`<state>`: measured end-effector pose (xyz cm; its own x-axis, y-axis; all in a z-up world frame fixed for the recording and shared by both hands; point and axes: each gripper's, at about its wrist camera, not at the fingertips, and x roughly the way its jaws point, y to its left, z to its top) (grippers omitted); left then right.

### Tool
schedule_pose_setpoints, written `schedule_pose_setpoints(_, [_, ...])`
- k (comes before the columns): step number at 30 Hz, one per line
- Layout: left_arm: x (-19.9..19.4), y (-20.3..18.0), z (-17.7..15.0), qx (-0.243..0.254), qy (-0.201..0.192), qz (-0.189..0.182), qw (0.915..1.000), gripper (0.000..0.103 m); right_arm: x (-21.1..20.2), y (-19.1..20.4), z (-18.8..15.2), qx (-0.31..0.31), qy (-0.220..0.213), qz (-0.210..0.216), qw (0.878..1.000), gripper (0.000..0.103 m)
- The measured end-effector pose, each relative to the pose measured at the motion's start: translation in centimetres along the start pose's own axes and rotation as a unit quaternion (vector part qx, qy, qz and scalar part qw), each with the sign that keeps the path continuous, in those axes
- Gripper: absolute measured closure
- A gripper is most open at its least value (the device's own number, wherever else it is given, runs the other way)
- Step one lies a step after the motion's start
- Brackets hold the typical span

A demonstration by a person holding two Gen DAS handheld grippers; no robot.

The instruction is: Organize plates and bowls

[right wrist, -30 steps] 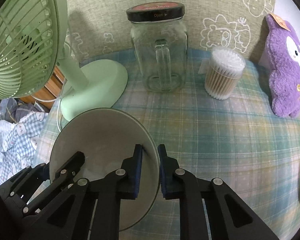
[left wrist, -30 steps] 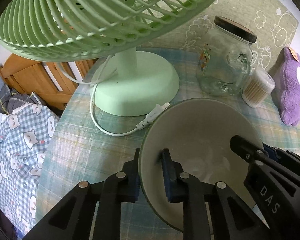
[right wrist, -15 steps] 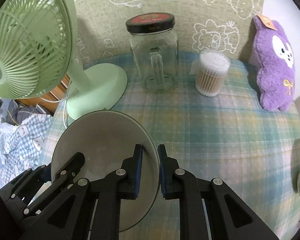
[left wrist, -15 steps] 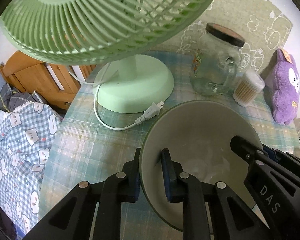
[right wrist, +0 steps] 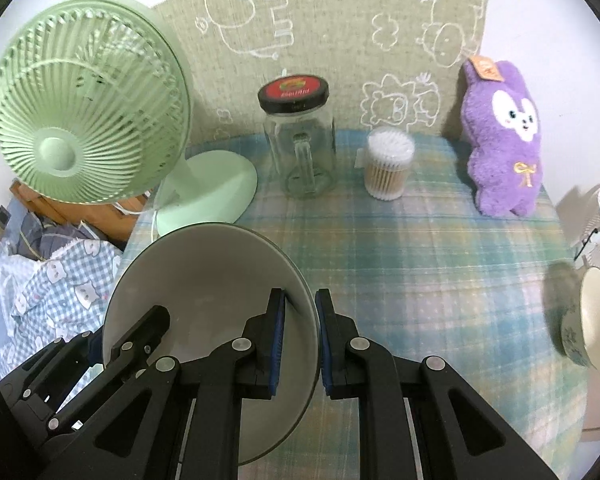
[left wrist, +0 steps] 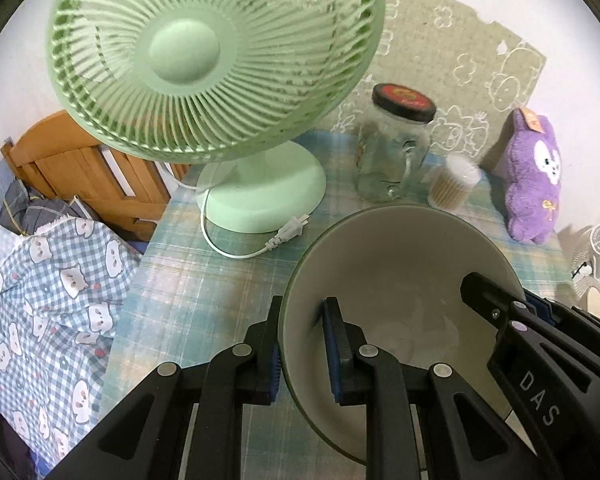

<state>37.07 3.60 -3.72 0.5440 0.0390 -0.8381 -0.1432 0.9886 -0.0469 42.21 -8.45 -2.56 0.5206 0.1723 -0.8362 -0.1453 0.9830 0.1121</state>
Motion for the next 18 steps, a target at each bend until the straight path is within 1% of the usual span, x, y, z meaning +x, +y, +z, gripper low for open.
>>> schedule_pose_setpoints(3, [-1.5, 0.0, -0.3, 0.003, -0.012, -0.003, 0.9999, 0.087, -1.5, 0.3, -0.4, 0.000, -0.007, -0.004, 1.000, 0.085])
schedule_pose_setpoints(10, [-4.6, 0.5, -1.4, 0.014, -0.023, -0.015, 0.9995, 0.087, -5.3, 1.3, -2.3, 0.008, -0.021, -0.020, 1.000, 0.085])
schedule_pose_setpoints(18, [-7.5, 1.5, -3.4, 0.030, -0.025, -0.028, 0.9988, 0.087, -8.7, 2.8, -5.0, 0.019, -0.026, -0.035, 0.999, 0.085])
